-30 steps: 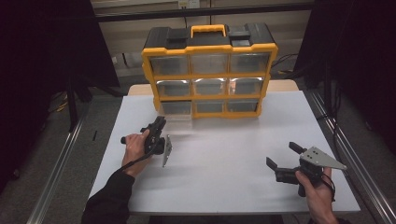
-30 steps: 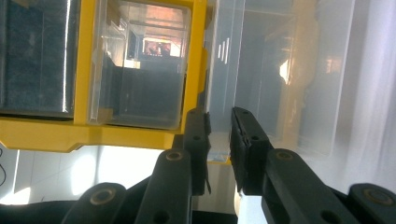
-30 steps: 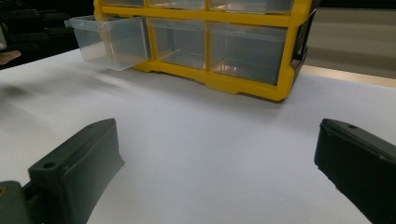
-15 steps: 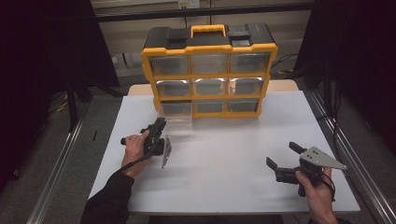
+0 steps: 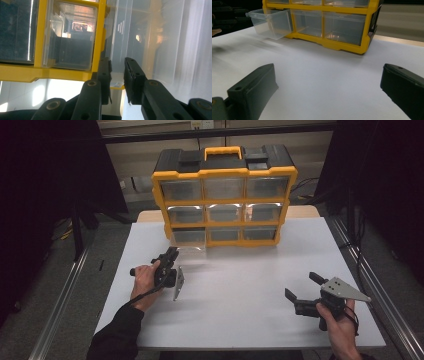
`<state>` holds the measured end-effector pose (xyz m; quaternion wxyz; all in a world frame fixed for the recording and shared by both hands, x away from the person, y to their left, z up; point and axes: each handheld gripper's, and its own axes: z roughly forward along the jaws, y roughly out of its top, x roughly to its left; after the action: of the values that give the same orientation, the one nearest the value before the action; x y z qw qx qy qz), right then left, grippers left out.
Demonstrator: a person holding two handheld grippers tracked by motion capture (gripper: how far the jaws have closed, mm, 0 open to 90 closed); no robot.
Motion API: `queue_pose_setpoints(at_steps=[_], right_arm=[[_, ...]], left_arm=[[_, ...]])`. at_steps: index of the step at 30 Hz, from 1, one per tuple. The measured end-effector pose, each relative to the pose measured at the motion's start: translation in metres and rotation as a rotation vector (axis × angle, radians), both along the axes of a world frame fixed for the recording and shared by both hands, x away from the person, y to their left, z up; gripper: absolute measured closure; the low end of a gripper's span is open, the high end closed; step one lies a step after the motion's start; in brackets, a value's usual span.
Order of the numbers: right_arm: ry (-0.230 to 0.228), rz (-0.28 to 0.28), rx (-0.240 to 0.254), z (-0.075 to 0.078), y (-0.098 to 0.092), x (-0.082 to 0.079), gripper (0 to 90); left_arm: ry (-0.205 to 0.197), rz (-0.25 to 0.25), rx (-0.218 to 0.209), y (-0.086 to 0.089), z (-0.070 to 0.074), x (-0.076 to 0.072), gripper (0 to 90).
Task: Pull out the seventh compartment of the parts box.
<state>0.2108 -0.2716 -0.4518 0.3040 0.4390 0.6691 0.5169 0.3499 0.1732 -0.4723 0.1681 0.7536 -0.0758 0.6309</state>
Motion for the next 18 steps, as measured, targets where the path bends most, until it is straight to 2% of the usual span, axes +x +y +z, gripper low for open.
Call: queue_pose_setpoints(at_steps=[2, 10, 16, 18], right_arm=[[0.000, 0.001, 0.000, 0.0000, 0.0000, -0.0001, 0.0], [0.000, 0.000, 0.001, 0.0000, -0.0002, -0.0002, 0.0], [0.000, 0.000, 0.001, 0.0000, -0.0002, -0.0002, 0.0], [-0.001, 0.001, -0.001, -0.0001, -0.0002, -0.0001, 0.0]], left_arm=[[0.014, -0.003, 0.003, 0.0001, -0.0003, 0.0002, 76.3], [0.015, -0.002, -0.004, -0.0001, -0.0006, 0.0000, 76.1], [0.013, 0.005, 0.013, 0.0003, -0.0005, -0.0001, 73.2], [0.019, 0.007, -0.017, -0.0007, -0.0006, -0.0003, 71.1]])
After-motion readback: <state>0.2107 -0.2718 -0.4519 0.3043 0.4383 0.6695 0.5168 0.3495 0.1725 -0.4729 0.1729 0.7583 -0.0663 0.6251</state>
